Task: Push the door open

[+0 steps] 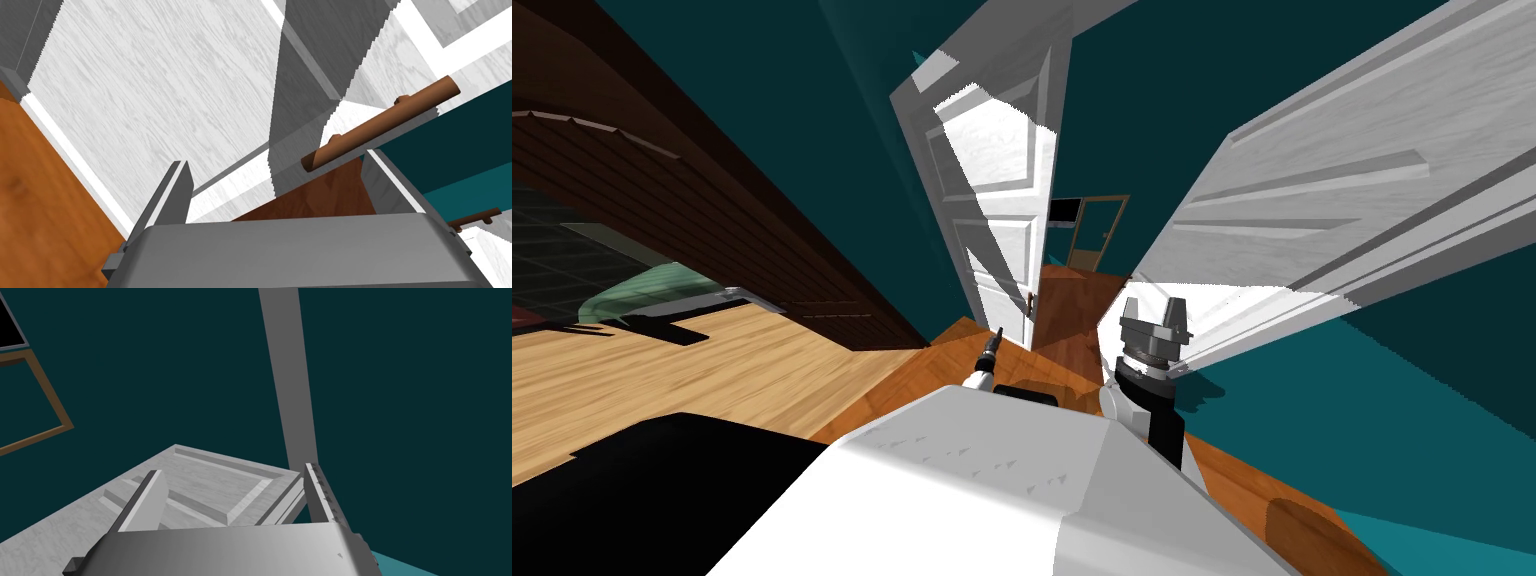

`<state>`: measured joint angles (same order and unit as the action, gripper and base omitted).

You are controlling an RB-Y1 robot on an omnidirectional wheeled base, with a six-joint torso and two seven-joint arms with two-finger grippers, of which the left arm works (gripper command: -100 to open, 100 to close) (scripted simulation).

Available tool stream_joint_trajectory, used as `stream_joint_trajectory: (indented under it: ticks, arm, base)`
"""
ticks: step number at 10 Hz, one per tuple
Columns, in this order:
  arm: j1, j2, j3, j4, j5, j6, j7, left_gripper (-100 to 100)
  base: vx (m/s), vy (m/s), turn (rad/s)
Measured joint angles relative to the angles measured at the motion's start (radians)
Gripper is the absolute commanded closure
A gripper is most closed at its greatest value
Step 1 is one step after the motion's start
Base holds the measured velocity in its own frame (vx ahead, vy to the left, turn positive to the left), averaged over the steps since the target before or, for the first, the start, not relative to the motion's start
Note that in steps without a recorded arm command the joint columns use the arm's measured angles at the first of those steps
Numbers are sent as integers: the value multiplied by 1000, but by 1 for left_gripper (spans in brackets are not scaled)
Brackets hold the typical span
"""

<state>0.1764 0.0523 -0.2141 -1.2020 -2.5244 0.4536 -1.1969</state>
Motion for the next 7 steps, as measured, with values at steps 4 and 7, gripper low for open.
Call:
stream_joint_trajectory:
  ticks: [4,7]
  arm:
    - [-19,-10,-11,55,-116,47,-50,-100]
    - [-27,-19,-15,77,-185,68,-83,-100]
  base:
    - [60,5,14]
    - [49,1,12]
